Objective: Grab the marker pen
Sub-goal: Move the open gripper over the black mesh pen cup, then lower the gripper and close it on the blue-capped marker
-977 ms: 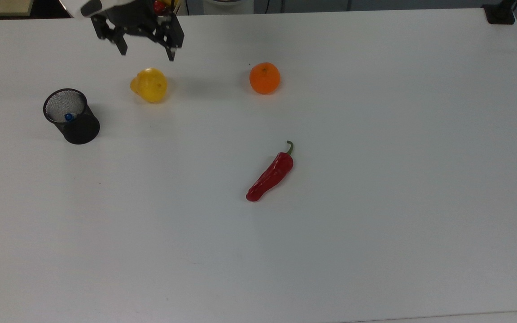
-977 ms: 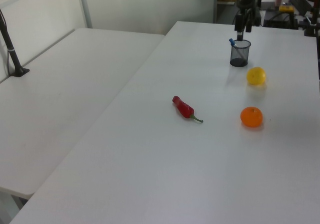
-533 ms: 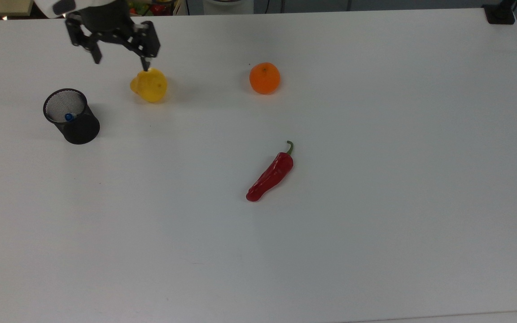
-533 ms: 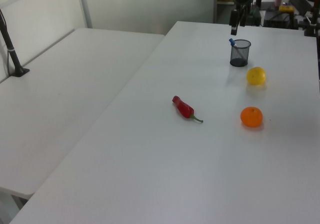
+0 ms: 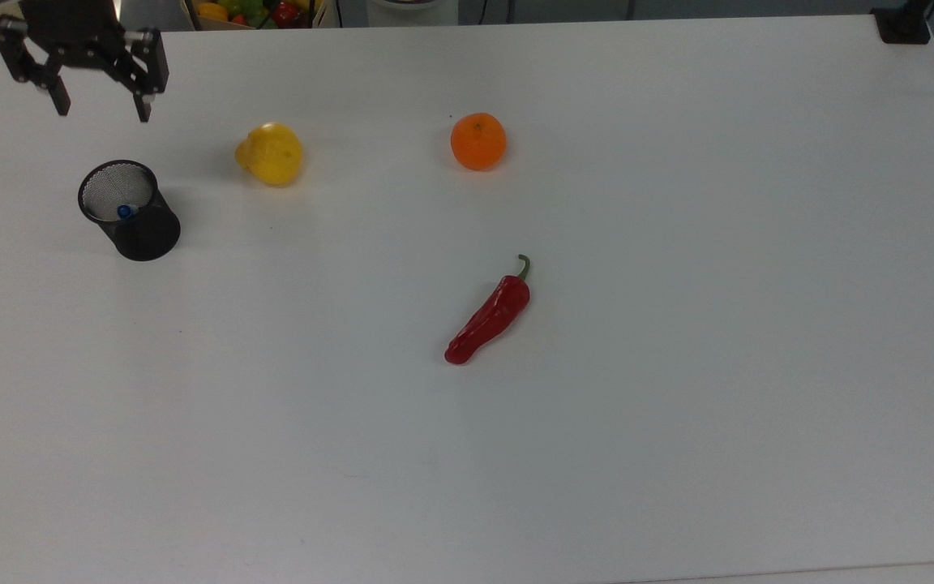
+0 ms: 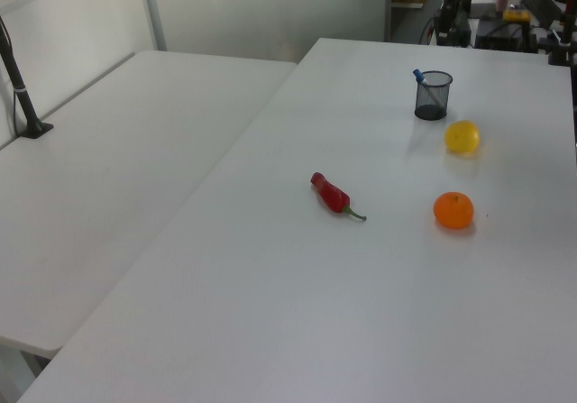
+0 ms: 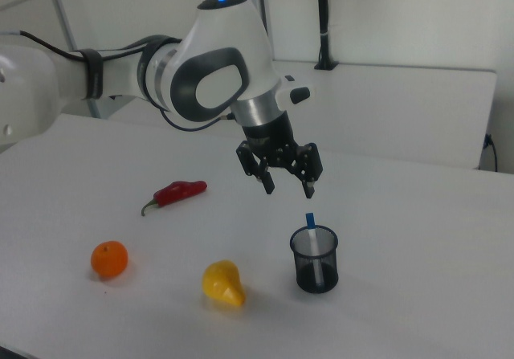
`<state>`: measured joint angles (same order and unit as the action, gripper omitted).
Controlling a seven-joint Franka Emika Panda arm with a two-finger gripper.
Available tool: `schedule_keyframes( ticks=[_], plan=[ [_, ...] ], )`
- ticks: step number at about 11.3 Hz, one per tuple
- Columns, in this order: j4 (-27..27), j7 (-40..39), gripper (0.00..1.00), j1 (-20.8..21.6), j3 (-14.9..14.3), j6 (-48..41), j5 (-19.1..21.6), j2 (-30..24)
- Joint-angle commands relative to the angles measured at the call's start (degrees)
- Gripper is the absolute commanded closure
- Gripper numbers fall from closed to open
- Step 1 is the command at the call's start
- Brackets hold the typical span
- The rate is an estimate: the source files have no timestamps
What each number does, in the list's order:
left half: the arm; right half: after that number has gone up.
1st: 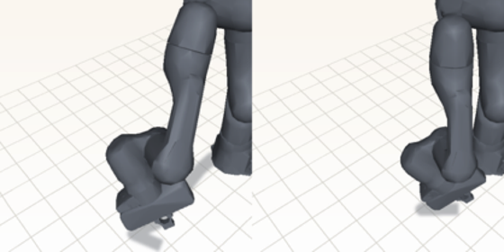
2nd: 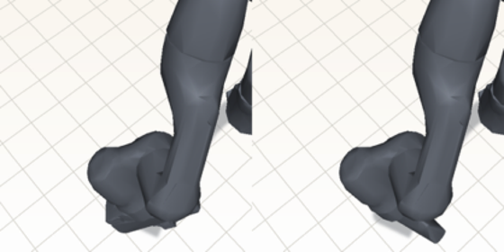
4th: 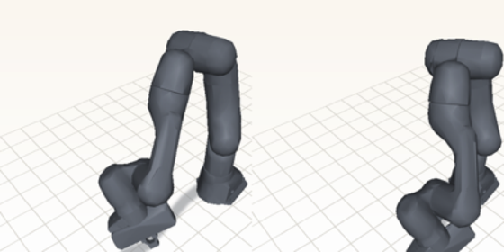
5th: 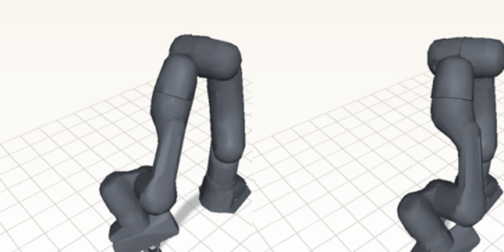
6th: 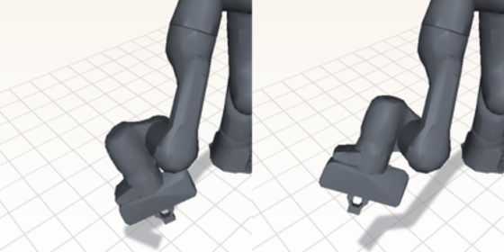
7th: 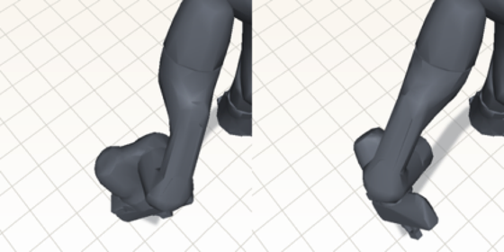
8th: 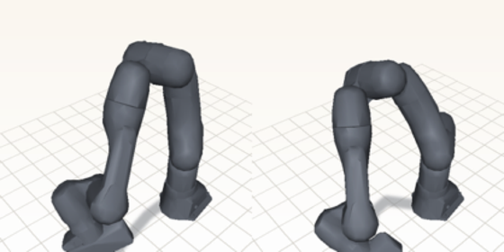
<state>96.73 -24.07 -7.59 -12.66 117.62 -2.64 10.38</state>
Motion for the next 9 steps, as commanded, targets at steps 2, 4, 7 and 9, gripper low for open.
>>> schedule_keyframes(
  ticks=[2,4,7,9],
  plan=[
    [-2.41,-0.99,0.32,0.64,-0.35,5.16,-0.18,6.48],
    [-5.65,-0.37,0.42,0.99,-0.35,5.07,0.26,10.08],
    [-7.95,-0.28,0.5,1.17,-0.35,5.25,1.23,12.64],
    [-8.05,-0.11,0.52,1.17,-0.18,5.25,1.23,13.35]
  ],
)
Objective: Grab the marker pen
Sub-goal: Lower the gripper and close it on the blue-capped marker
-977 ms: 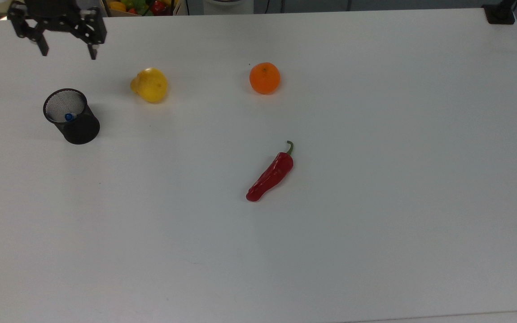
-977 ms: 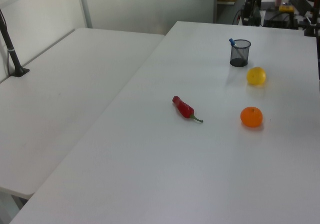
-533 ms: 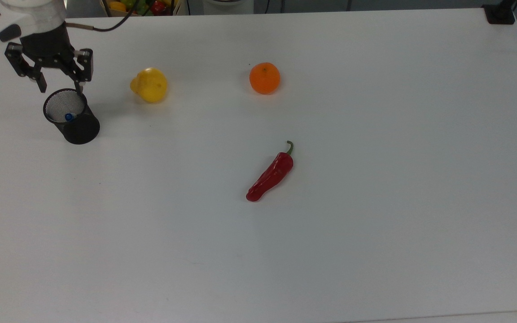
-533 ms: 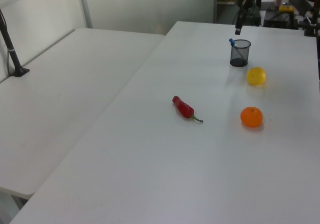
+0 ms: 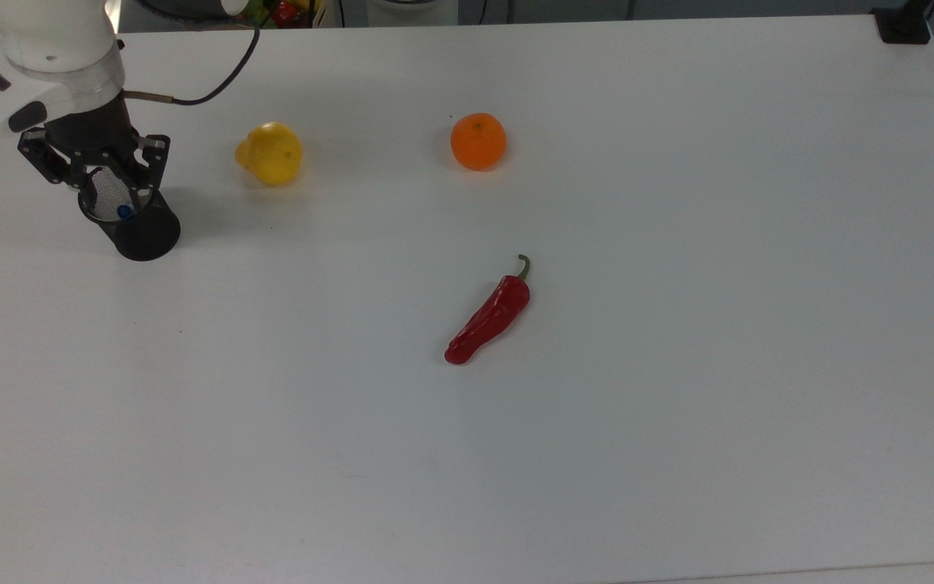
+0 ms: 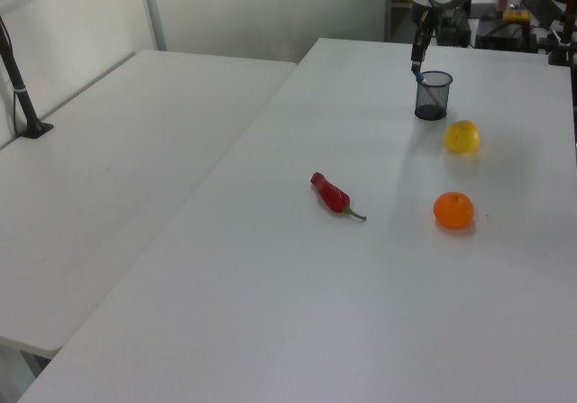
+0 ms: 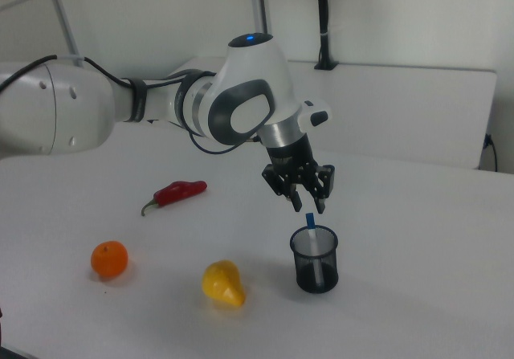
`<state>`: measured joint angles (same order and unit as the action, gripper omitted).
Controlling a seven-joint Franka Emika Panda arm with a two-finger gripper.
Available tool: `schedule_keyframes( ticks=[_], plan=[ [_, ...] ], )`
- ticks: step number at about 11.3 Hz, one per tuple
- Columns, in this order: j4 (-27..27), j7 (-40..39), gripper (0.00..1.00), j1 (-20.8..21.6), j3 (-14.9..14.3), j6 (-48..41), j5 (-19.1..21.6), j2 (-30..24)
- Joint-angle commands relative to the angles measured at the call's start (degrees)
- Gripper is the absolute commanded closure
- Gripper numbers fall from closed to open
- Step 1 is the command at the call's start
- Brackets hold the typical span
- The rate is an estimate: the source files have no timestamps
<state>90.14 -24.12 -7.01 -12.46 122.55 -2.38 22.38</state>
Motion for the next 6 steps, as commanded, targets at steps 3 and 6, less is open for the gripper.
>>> schedule_keyframes(
  ticks=[3,6],
  plan=[
    [-1.46,0.83,0.54,0.68,-0.11,0.33,0.97,1.96],
    [-1.46,0.3,0.73,0.68,-0.11,0.33,0.89,2.14]
  ],
)
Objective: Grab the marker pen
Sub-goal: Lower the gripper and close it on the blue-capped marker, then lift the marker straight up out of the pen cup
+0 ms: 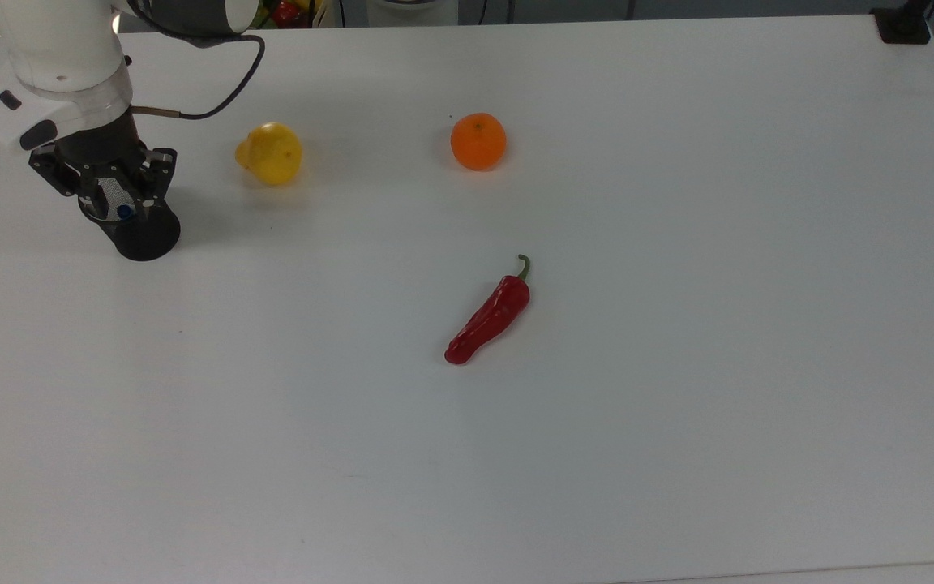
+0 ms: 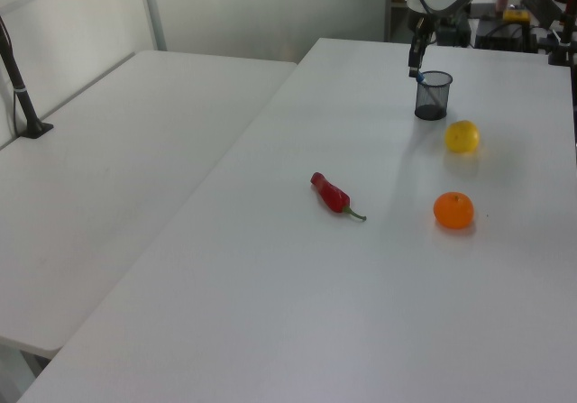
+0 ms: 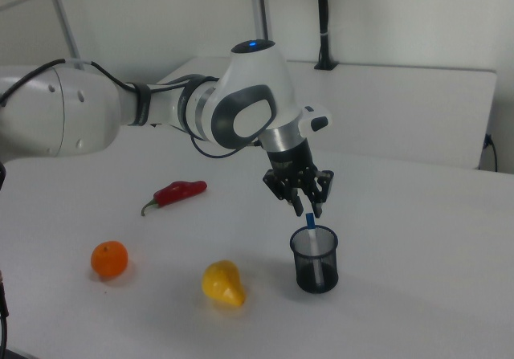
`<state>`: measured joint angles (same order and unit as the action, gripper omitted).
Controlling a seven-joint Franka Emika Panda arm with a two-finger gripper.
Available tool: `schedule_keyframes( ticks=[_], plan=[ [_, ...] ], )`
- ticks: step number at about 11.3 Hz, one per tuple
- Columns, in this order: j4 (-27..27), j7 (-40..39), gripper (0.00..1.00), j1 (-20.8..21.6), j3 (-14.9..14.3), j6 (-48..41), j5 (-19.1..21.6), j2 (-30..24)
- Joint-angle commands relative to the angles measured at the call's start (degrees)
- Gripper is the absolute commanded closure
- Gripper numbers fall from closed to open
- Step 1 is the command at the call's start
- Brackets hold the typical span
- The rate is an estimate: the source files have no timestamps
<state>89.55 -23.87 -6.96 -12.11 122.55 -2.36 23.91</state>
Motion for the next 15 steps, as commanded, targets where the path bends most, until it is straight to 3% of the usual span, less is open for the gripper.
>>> schedule_keyframes(
  ticks=[1,5,10,13,15],
  plan=[
    [-0.78,-0.21,0.79,0.63,-0.46,0.32,0.69,0.61],
    [-0.78,-1.53,0.95,0.55,-0.46,0.24,0.25,0.44],
    [-2.52,-1.45,0.95,-0.59,-1.16,-0.03,1.57,-3.16],
    [-2.63,-1.09,0.95,-1.39,-2.91,-0.64,10.77,-7.72],
    [-2.71,3.79,0.95,-1.39,-3.62,-1.69,17.45,-9.66]
  ],
)
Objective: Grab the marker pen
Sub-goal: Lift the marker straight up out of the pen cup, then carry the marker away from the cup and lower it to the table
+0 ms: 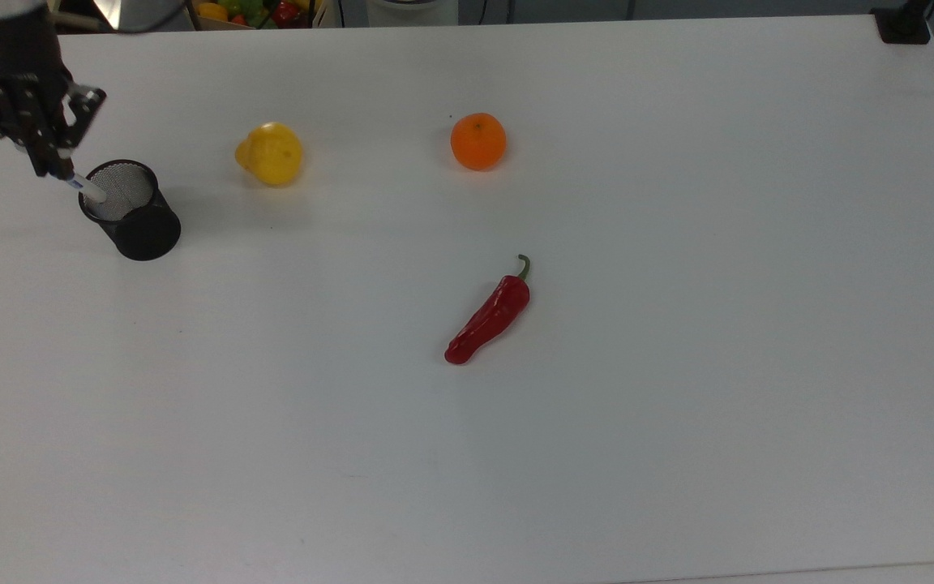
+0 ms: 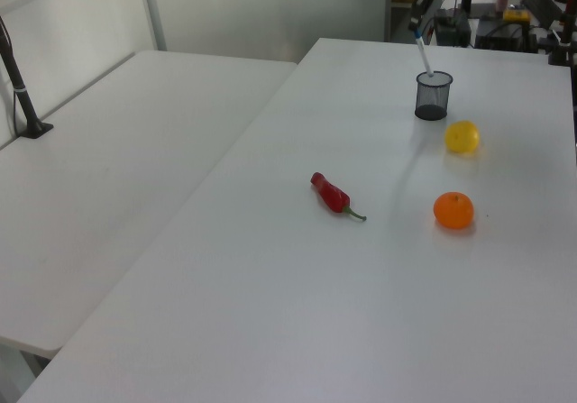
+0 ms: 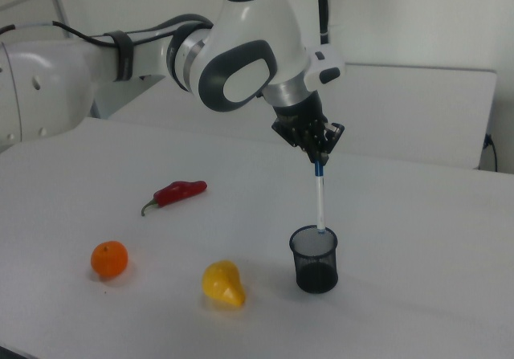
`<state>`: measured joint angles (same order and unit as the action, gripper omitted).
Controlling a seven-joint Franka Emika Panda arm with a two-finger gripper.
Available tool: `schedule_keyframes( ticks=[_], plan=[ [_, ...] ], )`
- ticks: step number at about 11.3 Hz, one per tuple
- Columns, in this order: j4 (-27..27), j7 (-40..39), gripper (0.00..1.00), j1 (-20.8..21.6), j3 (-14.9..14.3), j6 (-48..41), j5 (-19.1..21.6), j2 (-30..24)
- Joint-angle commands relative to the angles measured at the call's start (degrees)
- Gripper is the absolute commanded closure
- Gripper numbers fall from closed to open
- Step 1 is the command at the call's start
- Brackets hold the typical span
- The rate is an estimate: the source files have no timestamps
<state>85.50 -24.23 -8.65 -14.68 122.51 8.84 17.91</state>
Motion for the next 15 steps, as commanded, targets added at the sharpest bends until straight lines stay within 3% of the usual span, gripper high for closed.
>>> schedule_keyframes(
  ticks=[1,3,7,12,15],
  plan=[
    [1.33,7.67,0.95,0.56,-1.06,-2.35,7.58,-4.28],
    [1.33,12.08,0.95,1.35,-1.06,-6.64,10.74,-5.42],
    [1.24,22.72,0.95,5.03,-1.06,-14.91,11.55,-5.34],
    [1.51,22.91,0.95,11.88,-0.36,-28.7,5.77,-0.17],
    [1.68,22.91,0.94,14.36,4.02,-32.86,-0.65,5.02]
  ],
)
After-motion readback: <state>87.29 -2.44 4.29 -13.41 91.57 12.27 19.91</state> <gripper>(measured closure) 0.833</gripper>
